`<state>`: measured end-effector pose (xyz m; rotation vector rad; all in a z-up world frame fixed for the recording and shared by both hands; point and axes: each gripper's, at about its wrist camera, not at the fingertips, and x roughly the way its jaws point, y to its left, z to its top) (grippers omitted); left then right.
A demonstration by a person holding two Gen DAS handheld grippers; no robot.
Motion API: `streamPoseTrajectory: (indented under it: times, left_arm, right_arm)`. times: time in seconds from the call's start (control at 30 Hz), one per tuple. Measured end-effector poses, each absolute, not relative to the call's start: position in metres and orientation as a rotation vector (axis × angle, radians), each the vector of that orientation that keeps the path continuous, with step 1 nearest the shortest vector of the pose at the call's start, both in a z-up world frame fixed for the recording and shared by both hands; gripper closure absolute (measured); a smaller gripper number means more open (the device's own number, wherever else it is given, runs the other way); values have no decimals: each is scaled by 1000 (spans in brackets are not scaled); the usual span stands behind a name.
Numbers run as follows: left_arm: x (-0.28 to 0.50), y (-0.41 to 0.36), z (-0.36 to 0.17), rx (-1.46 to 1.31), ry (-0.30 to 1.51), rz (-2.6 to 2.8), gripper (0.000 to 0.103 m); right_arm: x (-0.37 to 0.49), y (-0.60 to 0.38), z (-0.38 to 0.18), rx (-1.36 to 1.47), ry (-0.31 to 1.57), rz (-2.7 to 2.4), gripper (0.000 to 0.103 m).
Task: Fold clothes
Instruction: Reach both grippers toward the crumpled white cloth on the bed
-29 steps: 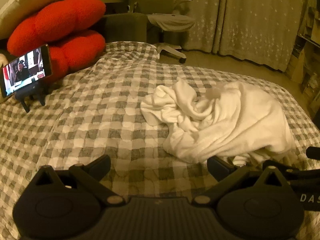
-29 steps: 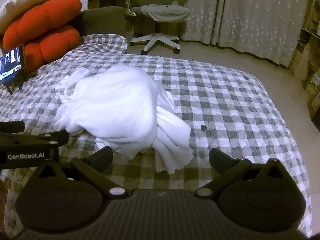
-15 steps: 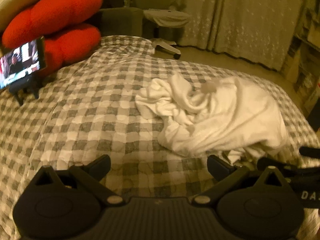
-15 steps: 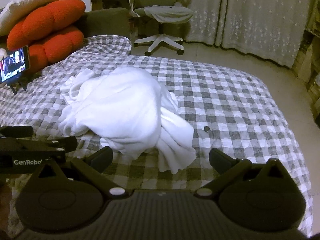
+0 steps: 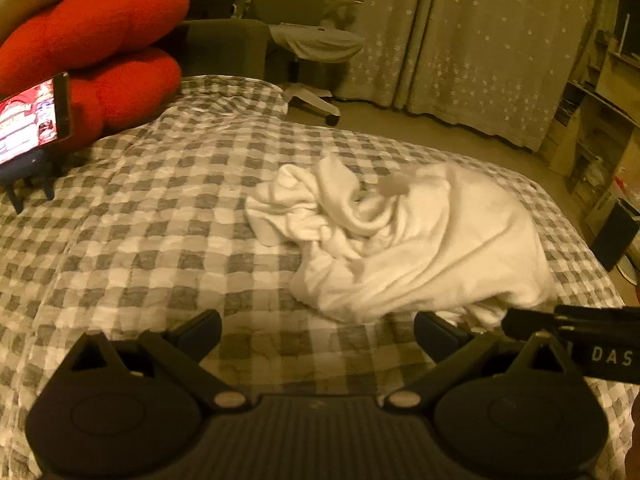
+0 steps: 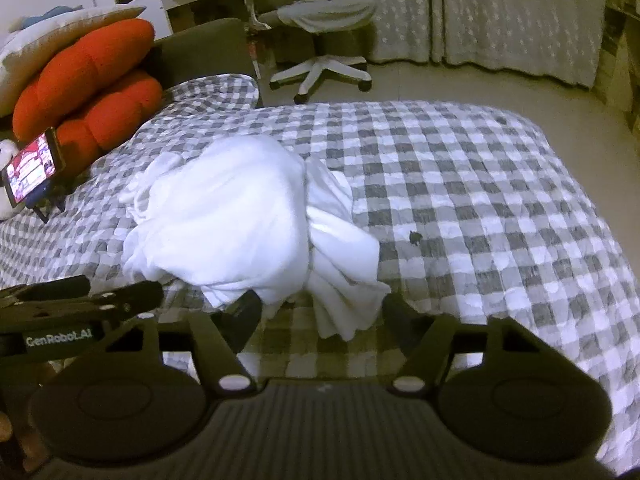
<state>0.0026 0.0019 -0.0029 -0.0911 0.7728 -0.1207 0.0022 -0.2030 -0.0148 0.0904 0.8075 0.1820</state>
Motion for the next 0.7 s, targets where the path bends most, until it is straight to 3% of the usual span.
streamPoseTrajectory:
  times: [0.13, 0.17, 0.23, 0.27, 0.3, 0.33, 0.37, 0.4, 0.7]
  left_arm:
    - [9, -1, -4, -89, 755, -127, 1]
    - [11, -1, -4, -92, 753, -130, 6]
    - [16, -1, -5, -99, 752, -149, 24]
    - [19, -2, -6, -103, 754, -164, 45]
    - [20, -3, -8, -111, 756, -182, 67]
    - [24, -1, -7, -124, 757, -194, 73]
    - [27, 0, -6, -135, 756, -205, 88]
    - [30, 3, -4, -145, 752, -213, 90]
    - [22, 62, 22, -242, 594, -118, 92]
  right_arm:
    - [10, -200, -16, 90, 801, 168, 38]
    - [12, -200, -16, 89, 799, 165, 39]
    - [17, -200, -17, 84, 798, 159, 42]
    - [20, -201, -17, 81, 799, 163, 48]
    - [22, -201, -17, 78, 800, 169, 58]
    - [25, -201, -16, 76, 800, 177, 62]
    - [27, -200, -16, 72, 796, 189, 76]
    - [29, -198, -16, 66, 791, 201, 84]
    - [13, -192, 3, 87, 608, 327, 84]
